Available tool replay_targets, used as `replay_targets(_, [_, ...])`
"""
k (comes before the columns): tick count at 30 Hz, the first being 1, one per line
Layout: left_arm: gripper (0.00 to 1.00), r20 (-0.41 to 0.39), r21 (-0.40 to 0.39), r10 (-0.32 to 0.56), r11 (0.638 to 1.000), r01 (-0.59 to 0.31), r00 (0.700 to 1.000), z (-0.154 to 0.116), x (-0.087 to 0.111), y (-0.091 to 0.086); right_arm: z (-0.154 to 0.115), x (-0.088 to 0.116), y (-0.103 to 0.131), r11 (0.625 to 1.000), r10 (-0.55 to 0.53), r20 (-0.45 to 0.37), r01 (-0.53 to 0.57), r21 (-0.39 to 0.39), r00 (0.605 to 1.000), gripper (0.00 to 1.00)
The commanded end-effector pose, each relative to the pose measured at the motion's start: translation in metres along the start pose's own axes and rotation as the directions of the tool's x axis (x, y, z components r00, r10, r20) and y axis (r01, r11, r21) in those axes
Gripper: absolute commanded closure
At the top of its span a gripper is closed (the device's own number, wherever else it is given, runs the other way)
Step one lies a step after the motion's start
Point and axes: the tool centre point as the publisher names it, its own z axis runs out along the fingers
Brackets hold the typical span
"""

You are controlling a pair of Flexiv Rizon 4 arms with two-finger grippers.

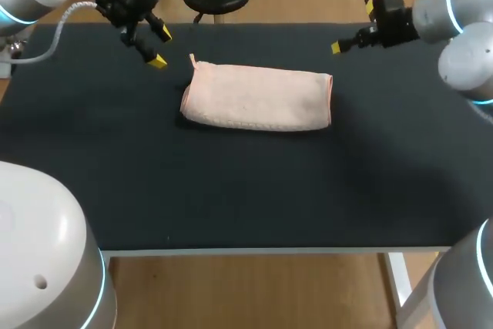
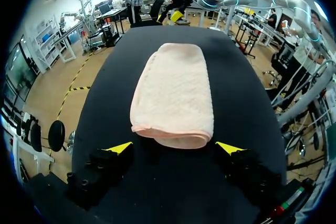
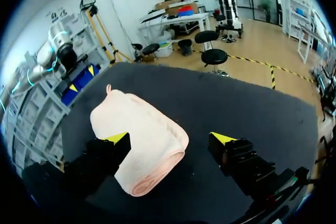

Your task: Fold the towel

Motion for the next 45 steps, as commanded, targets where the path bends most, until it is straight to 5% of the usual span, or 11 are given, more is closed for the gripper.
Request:
replay_targets(1, [0.00,0.002,0.002,0.002,1.000,-0.002,1.000,0.000,0.000,0.001,0.008,0.011,-0.033,0.988,0.151,-0.103,-0.155,-0.029,0.983,0.00])
replay_targets(8, [0.00,0.002,0.002,0.002,1.000,-0.002,1.000,0.000,0.000,0.001,0.022,0.028,-0.073,0.970,0.236,-0.179,-0.218,0.111,0.955,0.00])
replay_targets(19, [0.00,0.002,0.002,0.002,1.000,-0.002,1.000,0.000,0.000,0.001,0.034,0.028,-0.091,0.939,0.318,-0.198,-0.279,0.204,0.927,0.00])
replay_targets(30, [0.00,0.002,0.002,0.002,1.000,-0.002,1.000,0.000,0.000,0.001,0.054,0.031,-0.110,0.888,0.440,-0.191,-0.393,0.239,0.877,0.00])
replay_targets(45, [0.00,0.002,0.002,0.002,1.000,-0.002,1.000,0.000,0.000,0.001,0.076,0.042,-0.107,0.857,0.503,-0.221,-0.447,0.257,0.836,0.00])
